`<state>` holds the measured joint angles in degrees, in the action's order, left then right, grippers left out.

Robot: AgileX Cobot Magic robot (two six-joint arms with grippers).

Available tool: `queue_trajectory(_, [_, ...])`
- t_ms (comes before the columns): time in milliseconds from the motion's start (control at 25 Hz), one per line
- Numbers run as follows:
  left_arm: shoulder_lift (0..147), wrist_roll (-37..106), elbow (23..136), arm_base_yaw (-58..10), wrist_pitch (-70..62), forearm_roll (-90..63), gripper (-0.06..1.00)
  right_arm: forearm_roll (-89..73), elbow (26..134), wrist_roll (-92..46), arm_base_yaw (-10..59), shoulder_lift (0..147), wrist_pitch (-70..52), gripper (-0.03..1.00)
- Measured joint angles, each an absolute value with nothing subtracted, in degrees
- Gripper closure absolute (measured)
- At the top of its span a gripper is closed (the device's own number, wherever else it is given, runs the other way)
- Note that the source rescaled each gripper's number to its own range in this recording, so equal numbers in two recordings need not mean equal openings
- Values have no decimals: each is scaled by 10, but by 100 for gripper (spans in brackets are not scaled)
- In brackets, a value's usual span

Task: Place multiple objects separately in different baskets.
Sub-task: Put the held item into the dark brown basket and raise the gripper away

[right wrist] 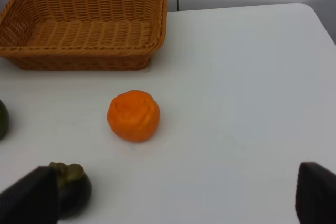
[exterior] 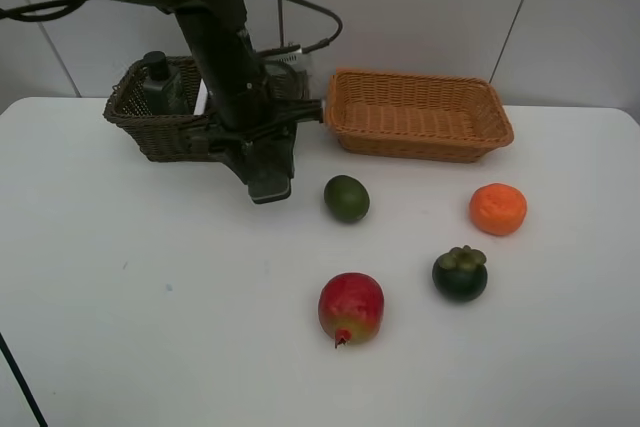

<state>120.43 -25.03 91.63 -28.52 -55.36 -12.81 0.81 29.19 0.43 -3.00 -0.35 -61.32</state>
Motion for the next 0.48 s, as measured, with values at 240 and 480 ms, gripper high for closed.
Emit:
queue_trajectory(240, [1204,-238,1010,-218,-502,-128,39,8,292,4,-30,-3,-613,-3])
queue_trajectory(480, [1204,-218,1044,-174,-370,-120,39,8,292,4,-30,-3,-613,-3])
